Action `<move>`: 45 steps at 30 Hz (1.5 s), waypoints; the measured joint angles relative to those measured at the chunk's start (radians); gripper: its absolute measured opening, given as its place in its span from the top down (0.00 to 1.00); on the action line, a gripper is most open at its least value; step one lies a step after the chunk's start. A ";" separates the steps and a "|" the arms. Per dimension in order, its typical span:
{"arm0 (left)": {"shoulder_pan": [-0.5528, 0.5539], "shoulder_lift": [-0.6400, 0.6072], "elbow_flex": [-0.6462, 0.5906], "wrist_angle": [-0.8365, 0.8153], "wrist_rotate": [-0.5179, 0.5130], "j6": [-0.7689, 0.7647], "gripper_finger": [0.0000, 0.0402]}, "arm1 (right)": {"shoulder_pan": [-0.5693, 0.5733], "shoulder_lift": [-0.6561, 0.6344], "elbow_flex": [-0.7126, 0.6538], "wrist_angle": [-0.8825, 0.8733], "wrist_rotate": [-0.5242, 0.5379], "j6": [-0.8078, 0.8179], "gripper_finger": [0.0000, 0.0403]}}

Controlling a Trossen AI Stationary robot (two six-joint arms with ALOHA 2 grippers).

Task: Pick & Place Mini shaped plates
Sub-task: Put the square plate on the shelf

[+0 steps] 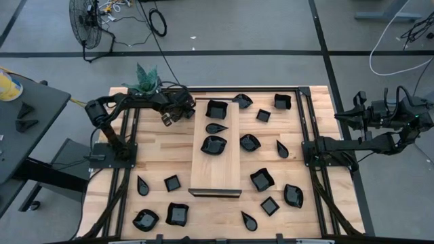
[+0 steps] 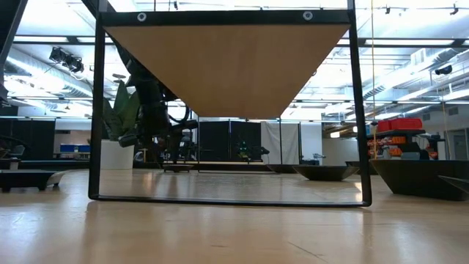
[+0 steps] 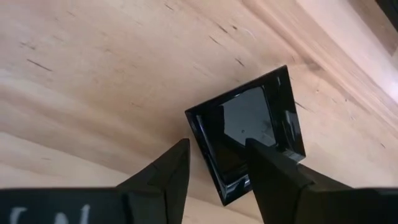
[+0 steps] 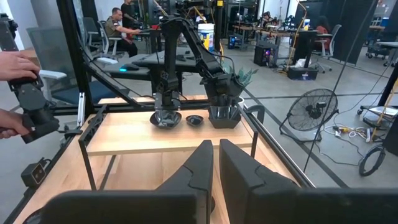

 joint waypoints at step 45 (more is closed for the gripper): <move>-0.004 0.046 -0.001 0.029 -0.008 -0.050 0.97 | 0.000 0.000 0.000 0.000 0.000 0.000 0.92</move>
